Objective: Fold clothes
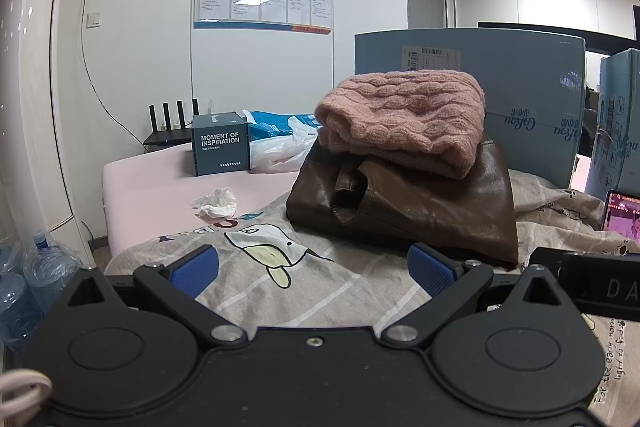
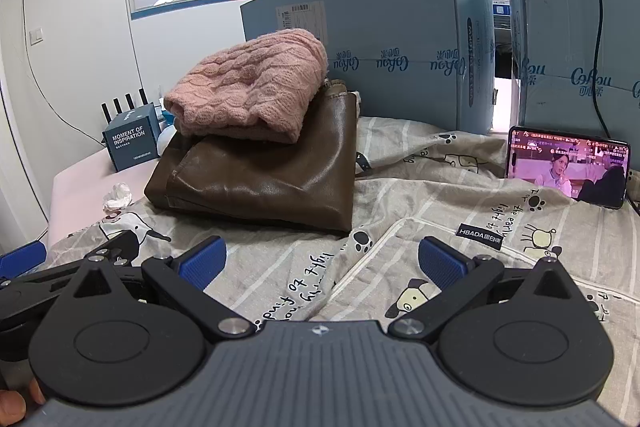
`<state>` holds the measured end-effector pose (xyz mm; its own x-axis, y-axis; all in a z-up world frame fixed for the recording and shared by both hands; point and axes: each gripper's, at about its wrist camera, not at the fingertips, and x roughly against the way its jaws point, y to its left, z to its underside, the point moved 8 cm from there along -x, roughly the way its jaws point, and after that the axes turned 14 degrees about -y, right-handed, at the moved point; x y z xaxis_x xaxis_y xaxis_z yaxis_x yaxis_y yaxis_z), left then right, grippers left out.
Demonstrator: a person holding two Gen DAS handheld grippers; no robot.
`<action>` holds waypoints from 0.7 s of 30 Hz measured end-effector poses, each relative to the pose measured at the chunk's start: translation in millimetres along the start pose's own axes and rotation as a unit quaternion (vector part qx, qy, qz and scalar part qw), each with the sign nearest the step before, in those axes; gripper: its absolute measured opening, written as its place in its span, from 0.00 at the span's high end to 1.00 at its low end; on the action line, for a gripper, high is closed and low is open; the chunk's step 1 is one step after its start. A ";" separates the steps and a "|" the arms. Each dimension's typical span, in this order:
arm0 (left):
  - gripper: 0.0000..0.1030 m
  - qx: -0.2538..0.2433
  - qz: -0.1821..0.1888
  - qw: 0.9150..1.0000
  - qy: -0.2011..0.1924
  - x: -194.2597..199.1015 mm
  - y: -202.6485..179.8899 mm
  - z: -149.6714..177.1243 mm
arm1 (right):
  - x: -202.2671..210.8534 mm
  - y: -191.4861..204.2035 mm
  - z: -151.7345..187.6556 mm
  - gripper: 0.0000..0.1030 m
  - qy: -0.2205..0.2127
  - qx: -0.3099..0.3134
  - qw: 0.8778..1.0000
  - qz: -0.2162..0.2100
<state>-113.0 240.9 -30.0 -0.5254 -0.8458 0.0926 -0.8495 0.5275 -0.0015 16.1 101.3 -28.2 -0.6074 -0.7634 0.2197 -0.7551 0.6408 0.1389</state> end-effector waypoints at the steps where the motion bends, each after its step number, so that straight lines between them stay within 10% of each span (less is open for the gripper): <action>1: 0.00 -0.001 0.000 1.000 0.000 0.0 0.0 0.1 | 0.1 0.1 0.1 0.00 0.001 0.000 1.000 0.000; 21: 0.00 -0.002 -0.001 1.000 0.003 -0.5 -0.2 2.5 | -0.9 -0.5 2.7 0.00 0.009 0.004 1.000 0.006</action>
<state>-112.7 241.0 -32.6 -0.5236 -0.8463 0.0980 -0.8502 0.5264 0.0025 16.3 101.4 -31.1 -0.6112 -0.7546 0.2388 -0.7504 0.6484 0.1284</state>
